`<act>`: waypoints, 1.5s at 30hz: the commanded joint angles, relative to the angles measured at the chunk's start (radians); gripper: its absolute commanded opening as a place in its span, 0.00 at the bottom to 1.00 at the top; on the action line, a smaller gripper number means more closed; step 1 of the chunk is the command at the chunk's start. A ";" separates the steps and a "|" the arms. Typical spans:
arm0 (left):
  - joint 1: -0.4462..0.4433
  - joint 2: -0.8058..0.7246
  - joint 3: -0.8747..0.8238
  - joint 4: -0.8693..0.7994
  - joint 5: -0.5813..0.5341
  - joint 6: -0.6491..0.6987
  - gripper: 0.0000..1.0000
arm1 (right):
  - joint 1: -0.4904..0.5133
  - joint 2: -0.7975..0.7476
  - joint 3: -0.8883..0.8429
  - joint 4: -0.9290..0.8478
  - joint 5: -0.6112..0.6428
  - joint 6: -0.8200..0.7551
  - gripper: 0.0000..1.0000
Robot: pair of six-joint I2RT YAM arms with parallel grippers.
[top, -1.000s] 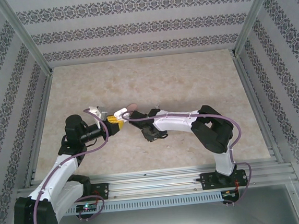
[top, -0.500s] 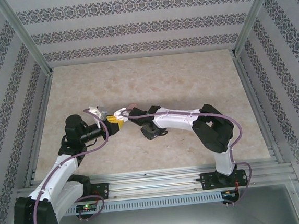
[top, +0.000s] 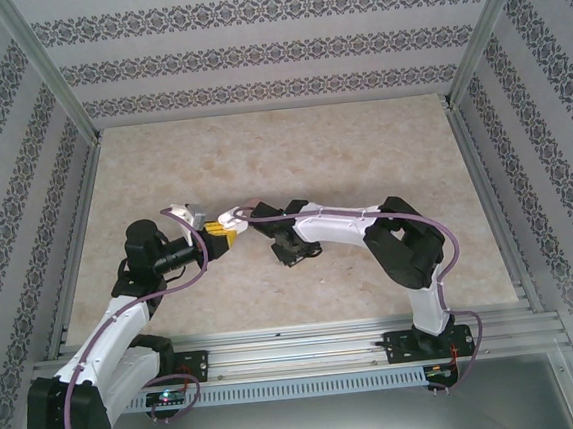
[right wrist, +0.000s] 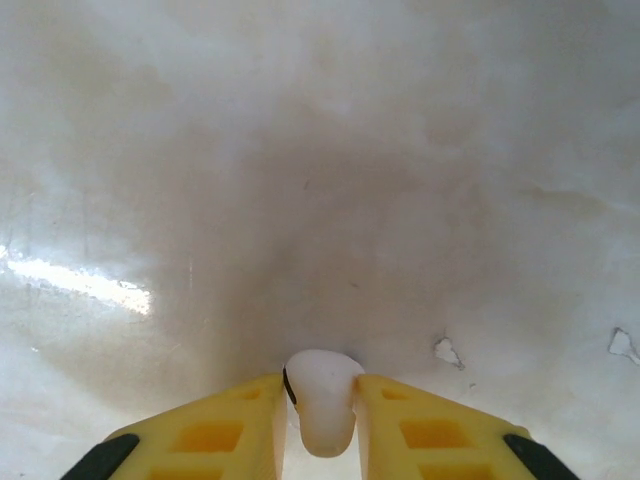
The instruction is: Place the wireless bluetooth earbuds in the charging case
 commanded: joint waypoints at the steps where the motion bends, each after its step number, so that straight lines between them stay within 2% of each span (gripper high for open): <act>1: -0.017 -0.006 0.000 0.002 0.045 0.020 0.05 | -0.011 0.016 0.006 0.013 -0.014 -0.008 0.21; 6: -0.018 -0.005 0.001 0.008 0.050 0.016 0.05 | -0.024 -0.036 -0.045 0.055 -0.039 0.012 0.16; 12: -0.023 0.002 0.000 0.046 0.059 -0.005 0.05 | -0.057 -0.202 -0.176 0.156 -0.076 0.075 0.13; 22: -0.081 0.001 0.013 0.123 0.031 -0.013 0.05 | -0.060 -0.622 -0.344 0.282 -0.073 0.203 0.12; 29: -0.178 0.048 0.053 0.149 -0.015 0.024 0.04 | 0.028 -0.890 -0.358 0.388 -0.055 0.179 0.10; 33: -0.244 0.097 0.082 0.191 -0.048 0.029 0.04 | 0.094 -0.908 -0.307 0.442 -0.074 0.140 0.10; 37: -0.294 0.124 0.114 0.189 -0.075 0.042 0.04 | 0.148 -0.849 -0.232 0.462 -0.104 0.088 0.10; 45: -0.340 0.124 0.143 0.131 -0.107 0.089 0.04 | 0.155 -0.761 -0.198 0.508 -0.135 0.033 0.10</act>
